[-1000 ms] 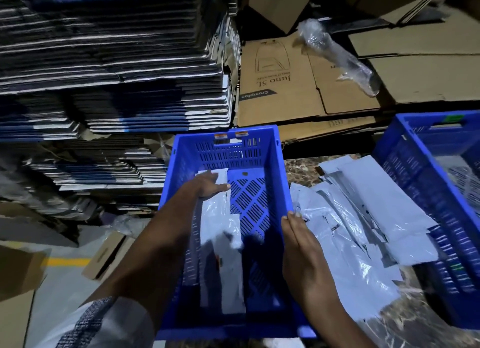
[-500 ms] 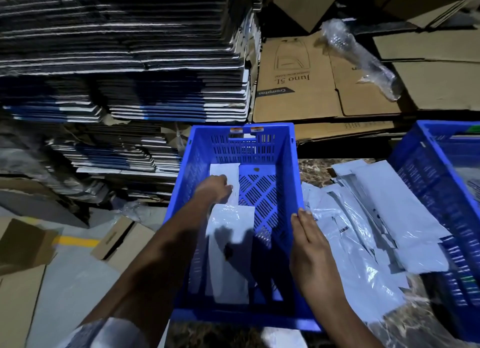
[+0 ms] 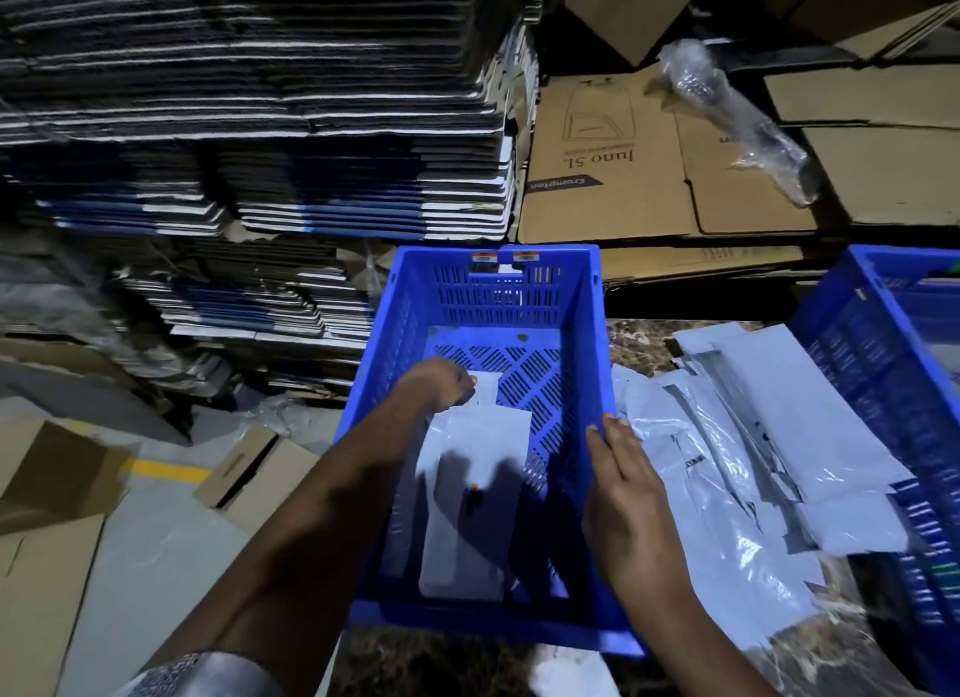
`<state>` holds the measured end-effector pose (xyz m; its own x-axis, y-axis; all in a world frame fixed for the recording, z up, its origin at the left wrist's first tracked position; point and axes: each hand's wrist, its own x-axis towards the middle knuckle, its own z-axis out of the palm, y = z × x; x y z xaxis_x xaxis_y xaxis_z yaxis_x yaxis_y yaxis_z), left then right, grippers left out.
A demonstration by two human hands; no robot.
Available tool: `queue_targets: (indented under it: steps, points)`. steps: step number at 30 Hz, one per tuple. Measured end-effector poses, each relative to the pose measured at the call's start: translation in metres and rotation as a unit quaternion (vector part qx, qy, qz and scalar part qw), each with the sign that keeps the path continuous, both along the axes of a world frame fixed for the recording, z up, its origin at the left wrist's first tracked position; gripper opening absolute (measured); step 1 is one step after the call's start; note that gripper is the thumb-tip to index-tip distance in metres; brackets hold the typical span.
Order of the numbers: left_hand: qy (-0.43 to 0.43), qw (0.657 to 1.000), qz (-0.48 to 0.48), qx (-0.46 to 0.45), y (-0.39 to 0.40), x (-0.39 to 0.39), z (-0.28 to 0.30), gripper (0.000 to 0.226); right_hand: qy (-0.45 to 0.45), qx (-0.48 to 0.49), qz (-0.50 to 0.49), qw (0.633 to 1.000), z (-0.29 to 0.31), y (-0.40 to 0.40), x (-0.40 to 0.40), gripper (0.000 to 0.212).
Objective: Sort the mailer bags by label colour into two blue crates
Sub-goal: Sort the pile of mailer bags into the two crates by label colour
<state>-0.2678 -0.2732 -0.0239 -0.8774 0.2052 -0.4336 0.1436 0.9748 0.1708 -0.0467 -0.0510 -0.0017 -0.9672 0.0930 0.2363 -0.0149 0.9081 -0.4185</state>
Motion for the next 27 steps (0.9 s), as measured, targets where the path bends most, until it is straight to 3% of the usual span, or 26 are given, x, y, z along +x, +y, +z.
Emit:
queue_targets:
  steps: [1, 3, 5, 8, 12, 14, 16, 18, 20, 22, 23, 27]
  points:
    - [0.017, 1.0, 0.006, 0.02, 0.0, 0.0, -0.001, 0.046, 0.005, 0.006, -0.003, 1.0, -0.001, -0.001, 0.0, 0.061]
    - [-0.031, 0.999, -0.006, 0.037, 0.0, 0.003, -0.006, 0.054, 0.017, 0.014, -0.008, 1.0, -0.002, 0.0, -0.002, 0.062]
    - [-0.102, 0.994, -0.035, -0.016, 0.005, 0.008, -0.014, 0.063, 0.02, 0.015, -0.008, 1.0, -0.002, 0.0, -0.002, 0.06]
    - [-0.096, 0.992, -0.052, -0.069, 0.012, 0.016, -0.013, 0.063, 0.01, 0.005, -0.005, 1.0, -0.002, 0.001, -0.002, 0.061]
    - [-0.136, 0.99, 0.0, -0.038, 0.011, 0.033, 0.008, 0.076, -0.002, -0.002, 0.003, 1.0, 0.005, 0.0, 0.0, 0.056]
    - [-0.119, 0.991, 0.045, 0.032, 0.008, 0.041, 0.021, 0.073, -0.014, -0.012, 0.002, 1.0, 0.009, -0.001, 0.001, 0.055]
    - [-0.015, 0.994, 0.054, 0.089, 0.008, 0.046, 0.031, 0.066, -0.026, -0.02, 0.006, 0.999, 0.011, -0.001, 0.002, 0.055]
    - [0.152, 0.986, -0.016, 0.062, 0.015, 0.058, 0.042, 0.059, -0.028, -0.021, 0.012, 0.999, 0.013, 0.0, 0.002, 0.055]
    - [0.223, 0.956, -0.192, 0.013, 0.025, 0.08, 0.044, 0.056, -0.034, -0.02, 0.011, 0.999, 0.015, 0.0, 0.002, 0.056]
    - [0.188, 0.915, -0.355, -0.028, 0.03, 0.104, 0.03, 0.057, -0.042, -0.025, 0.012, 0.999, 0.018, 0.0, 0.003, 0.055]
    - [0.157, 0.905, -0.39, -0.062, 0.029, 0.115, 0.022, 0.055, -0.04, -0.03, 0.012, 0.999, 0.019, 0.0, 0.005, 0.054]
    - [0.034, 0.946, -0.288, -0.147, 0.006, 0.132, 0.006, 0.053, -0.035, -0.041, 0.013, 0.998, 0.023, 0.0, 0.008, 0.055]
